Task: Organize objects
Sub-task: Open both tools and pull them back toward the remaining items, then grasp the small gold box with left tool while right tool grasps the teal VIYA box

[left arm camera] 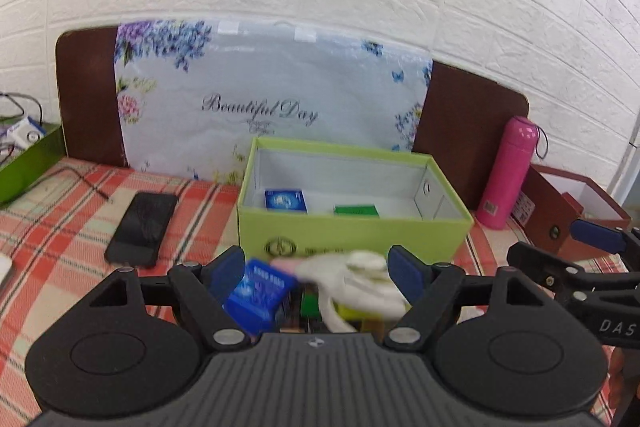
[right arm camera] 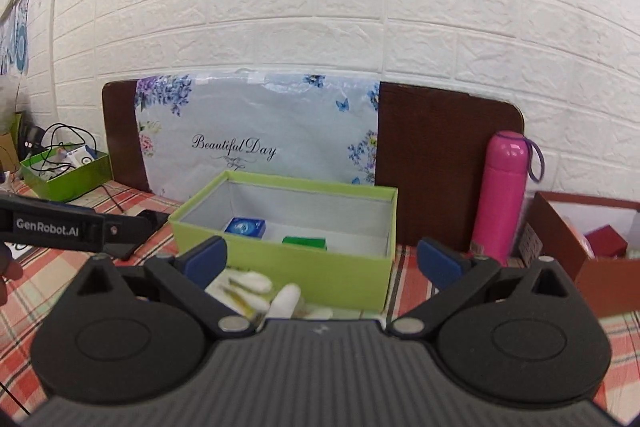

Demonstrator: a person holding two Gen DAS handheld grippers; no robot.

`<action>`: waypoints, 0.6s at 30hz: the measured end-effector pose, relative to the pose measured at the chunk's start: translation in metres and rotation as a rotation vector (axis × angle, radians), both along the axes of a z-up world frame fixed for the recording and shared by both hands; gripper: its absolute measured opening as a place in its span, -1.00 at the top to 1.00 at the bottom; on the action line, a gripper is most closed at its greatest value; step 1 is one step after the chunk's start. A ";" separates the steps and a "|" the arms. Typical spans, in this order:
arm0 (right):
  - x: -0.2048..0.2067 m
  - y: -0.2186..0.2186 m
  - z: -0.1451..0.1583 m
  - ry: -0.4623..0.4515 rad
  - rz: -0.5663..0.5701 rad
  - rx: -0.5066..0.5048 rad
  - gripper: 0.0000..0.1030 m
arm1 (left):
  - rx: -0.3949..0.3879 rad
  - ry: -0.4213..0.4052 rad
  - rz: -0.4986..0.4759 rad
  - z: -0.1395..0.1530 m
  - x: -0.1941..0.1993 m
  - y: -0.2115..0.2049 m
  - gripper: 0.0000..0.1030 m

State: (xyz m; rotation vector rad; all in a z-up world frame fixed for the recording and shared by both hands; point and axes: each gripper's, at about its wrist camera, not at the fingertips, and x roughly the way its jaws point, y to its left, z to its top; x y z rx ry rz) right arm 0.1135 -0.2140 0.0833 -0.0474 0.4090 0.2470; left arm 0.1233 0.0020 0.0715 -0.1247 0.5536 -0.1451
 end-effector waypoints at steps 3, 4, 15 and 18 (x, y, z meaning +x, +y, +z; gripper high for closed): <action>-0.018 -0.004 -0.011 0.021 0.006 0.032 -1.00 | -0.003 0.027 0.002 -0.014 -0.013 0.000 -0.58; -0.023 -0.005 -0.015 0.027 0.002 0.037 -1.00 | 0.000 0.035 -0.001 -0.018 -0.016 0.000 -0.58; -0.066 -0.011 -0.067 0.118 -0.055 0.025 -1.00 | -0.017 0.143 -0.015 -0.068 -0.041 0.000 -0.58; -0.070 -0.003 -0.080 0.162 -0.031 0.034 -1.00 | -0.013 0.159 -0.008 -0.075 -0.044 0.006 -0.58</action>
